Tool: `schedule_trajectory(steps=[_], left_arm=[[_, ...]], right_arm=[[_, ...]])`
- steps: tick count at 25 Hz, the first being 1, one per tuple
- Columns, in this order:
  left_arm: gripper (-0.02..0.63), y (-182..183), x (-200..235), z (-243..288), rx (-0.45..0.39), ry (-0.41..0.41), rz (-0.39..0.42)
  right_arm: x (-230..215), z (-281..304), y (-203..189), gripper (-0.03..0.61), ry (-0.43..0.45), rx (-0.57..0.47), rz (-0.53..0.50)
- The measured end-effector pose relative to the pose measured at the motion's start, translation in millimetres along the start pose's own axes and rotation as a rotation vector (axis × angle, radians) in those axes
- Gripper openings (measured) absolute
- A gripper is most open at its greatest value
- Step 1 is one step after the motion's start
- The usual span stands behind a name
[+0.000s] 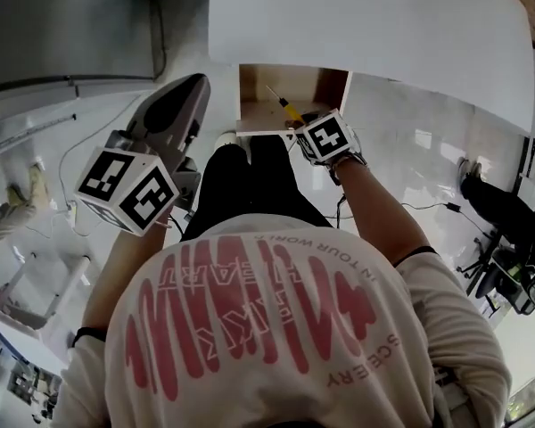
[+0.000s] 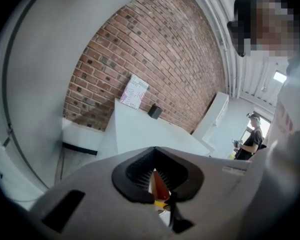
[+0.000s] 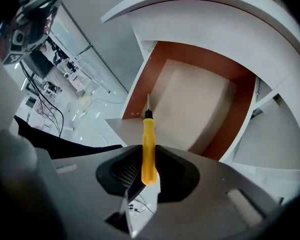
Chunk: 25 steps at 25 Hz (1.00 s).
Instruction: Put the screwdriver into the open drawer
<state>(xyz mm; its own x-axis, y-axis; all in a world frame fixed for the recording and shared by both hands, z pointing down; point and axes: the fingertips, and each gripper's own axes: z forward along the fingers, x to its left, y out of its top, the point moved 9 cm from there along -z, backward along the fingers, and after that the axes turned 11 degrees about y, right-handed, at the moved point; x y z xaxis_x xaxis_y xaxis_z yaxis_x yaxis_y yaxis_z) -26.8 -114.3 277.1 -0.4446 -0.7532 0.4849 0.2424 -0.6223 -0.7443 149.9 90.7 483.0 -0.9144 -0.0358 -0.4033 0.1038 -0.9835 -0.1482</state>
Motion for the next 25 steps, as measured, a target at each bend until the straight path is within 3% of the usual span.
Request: schedule_trajectory(steps=[6,11,19,25], left_arm=[[0.005,0,-6,-16,-0.105,0.143,-0.075],[0.004,-23,-12,-37,-0.146,0.254,-0.128],[0.005,-52,-17,-62,-0.192,0.385,-0.219],[0.005,-62,-14,-79,-0.218,0.457,-0.241]], right_arm=[[-23,1,13,0.097,0.0,0.072,-0.142],[-36,13,15,0.098,0.007,0.151,-0.245],[-46,36,11,0.098,0.027,0.262,-0.328],[-54,53,15,0.098,0.027,0.327,-0.383]])
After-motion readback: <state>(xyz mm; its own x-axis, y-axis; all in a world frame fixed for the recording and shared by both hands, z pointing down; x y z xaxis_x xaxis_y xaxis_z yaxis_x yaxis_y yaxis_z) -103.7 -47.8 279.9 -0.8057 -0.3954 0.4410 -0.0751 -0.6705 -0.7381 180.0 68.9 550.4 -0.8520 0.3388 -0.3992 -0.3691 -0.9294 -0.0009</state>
